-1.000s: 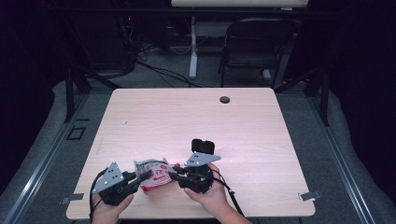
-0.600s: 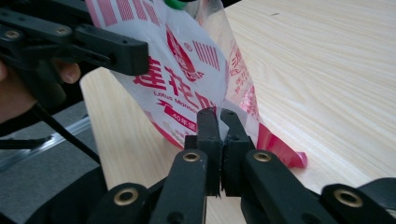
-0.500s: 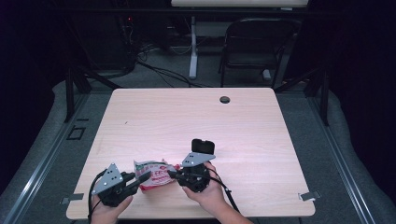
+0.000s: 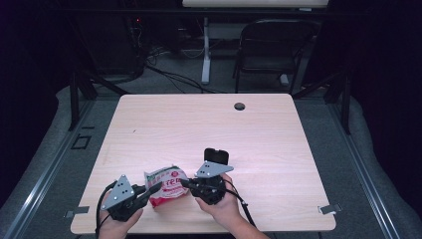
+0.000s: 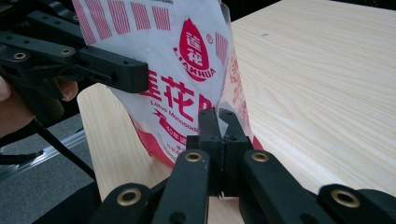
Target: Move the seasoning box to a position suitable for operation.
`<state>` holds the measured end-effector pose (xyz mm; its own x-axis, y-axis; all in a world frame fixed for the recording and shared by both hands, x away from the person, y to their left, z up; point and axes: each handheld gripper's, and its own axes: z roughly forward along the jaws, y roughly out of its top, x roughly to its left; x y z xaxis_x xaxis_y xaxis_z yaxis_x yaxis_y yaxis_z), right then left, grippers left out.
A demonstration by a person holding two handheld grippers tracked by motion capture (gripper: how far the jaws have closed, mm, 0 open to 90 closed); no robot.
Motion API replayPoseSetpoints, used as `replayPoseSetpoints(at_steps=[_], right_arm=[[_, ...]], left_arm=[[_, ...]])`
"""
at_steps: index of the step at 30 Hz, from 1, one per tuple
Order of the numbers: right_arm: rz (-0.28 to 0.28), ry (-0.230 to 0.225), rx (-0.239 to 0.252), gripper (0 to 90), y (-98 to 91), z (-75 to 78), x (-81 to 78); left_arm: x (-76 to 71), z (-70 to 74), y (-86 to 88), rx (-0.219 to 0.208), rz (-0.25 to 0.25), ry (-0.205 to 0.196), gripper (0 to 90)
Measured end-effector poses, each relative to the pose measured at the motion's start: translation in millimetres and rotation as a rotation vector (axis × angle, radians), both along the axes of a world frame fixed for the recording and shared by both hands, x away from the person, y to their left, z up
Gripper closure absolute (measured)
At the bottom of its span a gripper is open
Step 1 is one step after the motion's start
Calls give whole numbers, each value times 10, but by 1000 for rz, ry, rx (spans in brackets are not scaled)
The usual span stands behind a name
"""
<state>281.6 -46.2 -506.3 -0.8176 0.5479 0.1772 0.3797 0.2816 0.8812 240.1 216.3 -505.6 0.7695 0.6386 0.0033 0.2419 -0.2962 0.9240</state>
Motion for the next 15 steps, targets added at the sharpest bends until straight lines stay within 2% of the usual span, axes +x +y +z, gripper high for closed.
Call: replayPoseSetpoints(at_steps=[2, 4, 5, 6, 7, 9, 15], right_arm=[[-2, -10, -5, 900, -23, 10, -11], [-4, -12, 1, 900, -38, 14, -20], [-5, -14, 3, 900, -43, 14, -23], [-5, -15, 2, 900, -50, 14, -26], [-5, -16, 3, 900, -57, 15, -29], [-4, -20, 5, 900, -71, 18, -32], [-8, -33, 13, 900, -108, 32, -39]], left_arm=[[18, -8, -3, -25, -10, 3, 885], [35, -32, -9, -40, -10, -1, 790], [42, -48, -15, -32, 0, 4, 763], [61, -72, -13, -35, -20, 19, 748], [70, -94, -19, -32, -18, 31, 727], [96, -141, -36, -40, -40, 75, 674], [156, -274, -89, -16, -84, 101, 559]])
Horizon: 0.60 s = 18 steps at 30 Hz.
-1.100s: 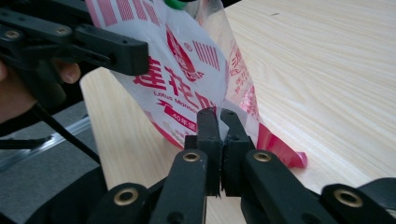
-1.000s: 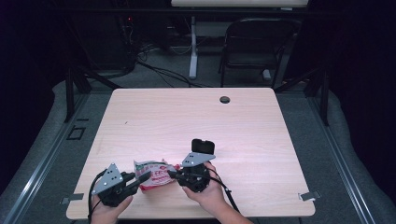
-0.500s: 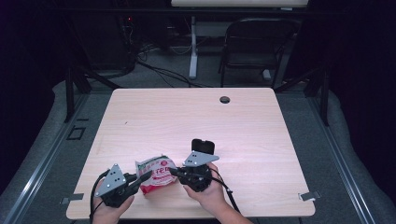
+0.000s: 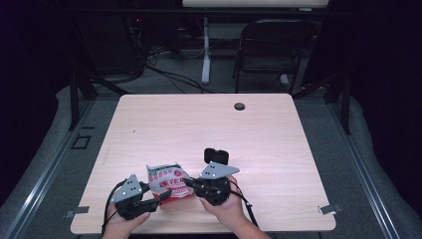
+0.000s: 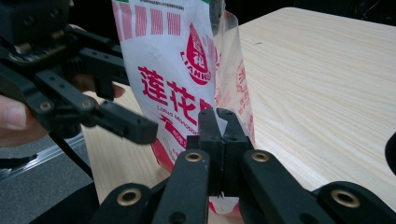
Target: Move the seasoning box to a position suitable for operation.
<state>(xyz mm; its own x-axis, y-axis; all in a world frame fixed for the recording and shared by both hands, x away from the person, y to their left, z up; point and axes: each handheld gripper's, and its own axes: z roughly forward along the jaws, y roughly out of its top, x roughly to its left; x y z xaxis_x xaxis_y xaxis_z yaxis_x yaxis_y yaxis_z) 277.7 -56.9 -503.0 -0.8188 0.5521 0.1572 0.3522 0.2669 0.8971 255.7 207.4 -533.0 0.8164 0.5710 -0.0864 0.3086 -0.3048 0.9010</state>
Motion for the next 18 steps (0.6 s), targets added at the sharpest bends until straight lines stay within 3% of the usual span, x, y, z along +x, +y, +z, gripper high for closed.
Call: replayPoseSetpoints(at_steps=[4, 7, 13, 18], right_arm=[[2, -11, -3, 900, -14, 0, -7], [16, -23, -8, 900, -18, 6, -14], [22, -35, -9, 900, -40, 6, -33], [23, -41, -9, 900, -62, -24, -59]], left_arm=[[35, -84, -19, 5, -14, 16, 515], [90, -160, -26, 5, -69, 62, 478], [163, -263, -30, -14, -82, 131, 454], [206, -305, -36, -14, -73, 143, 447]])
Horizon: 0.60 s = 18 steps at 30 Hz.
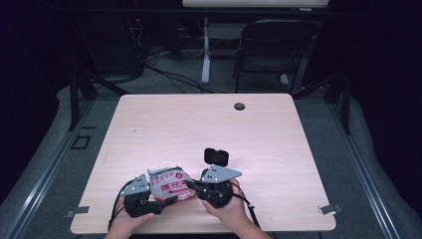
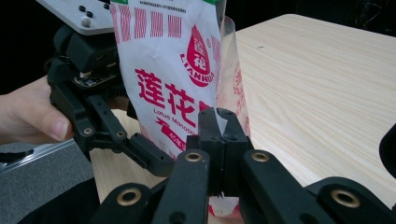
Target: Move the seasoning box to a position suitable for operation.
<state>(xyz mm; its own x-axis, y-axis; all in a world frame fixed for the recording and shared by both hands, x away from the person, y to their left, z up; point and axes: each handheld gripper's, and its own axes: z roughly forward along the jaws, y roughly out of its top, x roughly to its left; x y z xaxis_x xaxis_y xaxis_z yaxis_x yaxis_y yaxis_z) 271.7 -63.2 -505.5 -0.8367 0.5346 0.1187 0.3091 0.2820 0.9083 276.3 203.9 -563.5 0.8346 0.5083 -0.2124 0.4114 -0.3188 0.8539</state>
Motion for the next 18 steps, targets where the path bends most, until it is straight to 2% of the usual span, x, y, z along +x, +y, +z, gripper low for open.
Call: replayPoseSetpoints(at_steps=[5, 6, 10, 15, 18], right_arm=[[-14, 12, 12, 900, -54, -44, -16], [-15, 14, 12, 900, -68, -47, -17], [-16, 13, 15, 900, -94, -61, -41], [-20, 14, 18, 900, -129, -74, -61], [-21, 18, 23, 900, -125, -77, -61]], left_arm=[[49, -52, -36, 10, -7, 35, 419], [55, -67, -54, 5, -10, 33, 416], [51, -96, -118, 36, -23, 34, 403], [49, -127, -162, 39, -22, 44, 386], [38, -151, -191, 68, -15, 41, 379]])
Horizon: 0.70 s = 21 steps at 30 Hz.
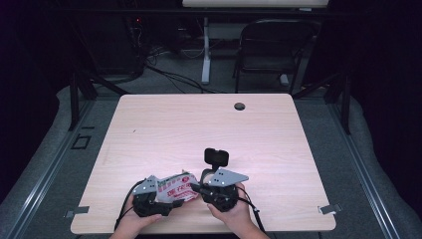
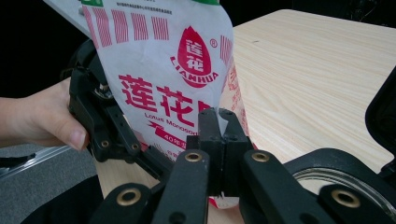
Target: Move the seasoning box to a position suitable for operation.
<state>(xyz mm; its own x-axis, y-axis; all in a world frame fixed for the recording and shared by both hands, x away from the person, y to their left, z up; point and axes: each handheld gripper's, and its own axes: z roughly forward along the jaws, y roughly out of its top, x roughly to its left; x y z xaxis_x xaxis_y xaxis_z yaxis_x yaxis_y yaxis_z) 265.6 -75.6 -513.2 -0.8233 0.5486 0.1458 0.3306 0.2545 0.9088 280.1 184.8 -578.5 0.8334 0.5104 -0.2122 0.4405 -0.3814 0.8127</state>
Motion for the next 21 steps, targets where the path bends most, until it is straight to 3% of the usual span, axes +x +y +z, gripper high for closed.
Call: replayPoseSetpoints(at_steps=[8, 21], right_arm=[[-3, 8, 5, 900, 13, 7, 19], [-12, 24, 20, 900, 28, 19, 55]], left_arm=[[-2, -72, -47, 45, 5, 12, 376], [1, -91, -66, 57, 14, 22, 390]])
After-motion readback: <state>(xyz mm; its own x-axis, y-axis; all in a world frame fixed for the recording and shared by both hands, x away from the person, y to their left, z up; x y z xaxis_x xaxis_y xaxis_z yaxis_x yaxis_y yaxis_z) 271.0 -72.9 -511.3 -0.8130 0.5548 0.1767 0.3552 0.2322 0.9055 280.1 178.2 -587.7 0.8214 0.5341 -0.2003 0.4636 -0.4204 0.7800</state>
